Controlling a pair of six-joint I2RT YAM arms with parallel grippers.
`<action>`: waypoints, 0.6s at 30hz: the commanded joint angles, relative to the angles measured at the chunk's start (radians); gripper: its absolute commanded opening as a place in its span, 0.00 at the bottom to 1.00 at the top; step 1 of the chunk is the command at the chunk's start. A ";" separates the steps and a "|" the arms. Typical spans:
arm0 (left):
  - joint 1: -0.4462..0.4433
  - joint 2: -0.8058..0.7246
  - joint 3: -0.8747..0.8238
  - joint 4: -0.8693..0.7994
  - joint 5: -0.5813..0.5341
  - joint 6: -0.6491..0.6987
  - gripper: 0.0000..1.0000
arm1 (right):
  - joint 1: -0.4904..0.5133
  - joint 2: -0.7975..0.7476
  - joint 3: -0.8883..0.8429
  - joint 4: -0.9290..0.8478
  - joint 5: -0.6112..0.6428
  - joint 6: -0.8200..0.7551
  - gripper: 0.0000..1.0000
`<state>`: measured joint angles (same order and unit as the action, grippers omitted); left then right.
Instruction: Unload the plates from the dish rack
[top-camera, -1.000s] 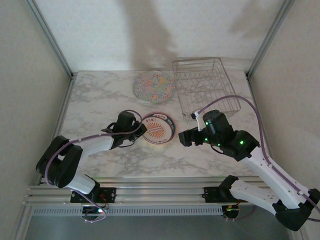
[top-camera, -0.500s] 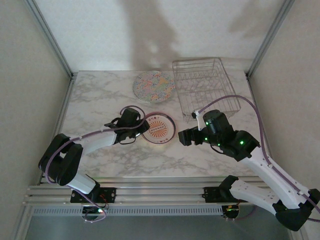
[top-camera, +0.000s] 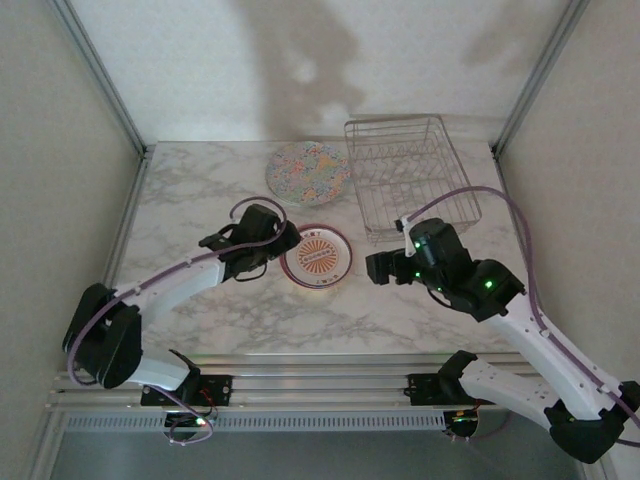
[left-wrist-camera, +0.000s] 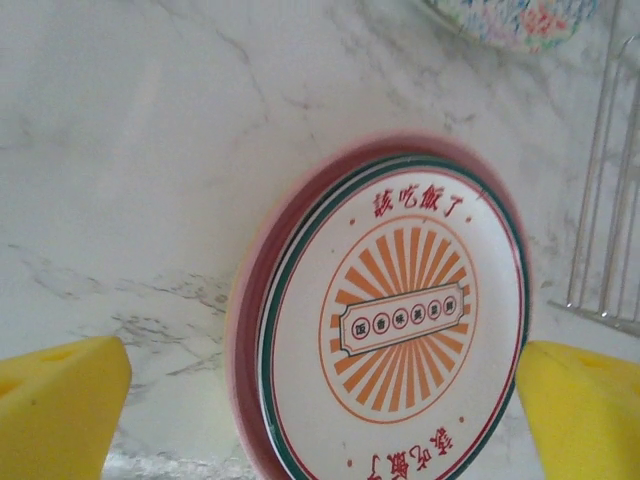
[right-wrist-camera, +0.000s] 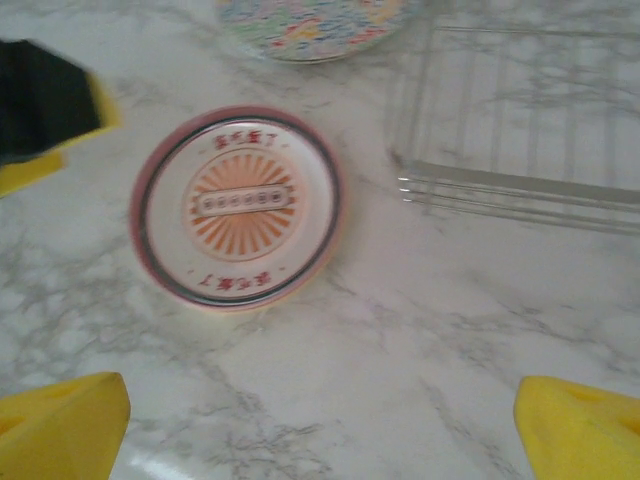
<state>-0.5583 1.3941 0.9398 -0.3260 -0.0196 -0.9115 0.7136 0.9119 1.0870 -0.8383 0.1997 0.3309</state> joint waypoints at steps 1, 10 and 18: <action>0.029 -0.098 0.032 -0.075 -0.100 0.017 0.99 | -0.141 -0.013 0.049 -0.097 0.102 0.085 0.99; 0.155 -0.271 0.026 -0.139 -0.316 0.144 1.00 | -0.404 -0.092 -0.146 0.084 0.287 0.135 0.99; 0.163 -0.449 -0.259 0.198 -0.643 0.339 1.00 | -0.417 -0.015 -0.769 1.158 0.424 -0.387 0.99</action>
<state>-0.4038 1.0119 0.7860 -0.2996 -0.5072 -0.7105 0.3042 0.8585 0.4683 -0.1955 0.5770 0.1787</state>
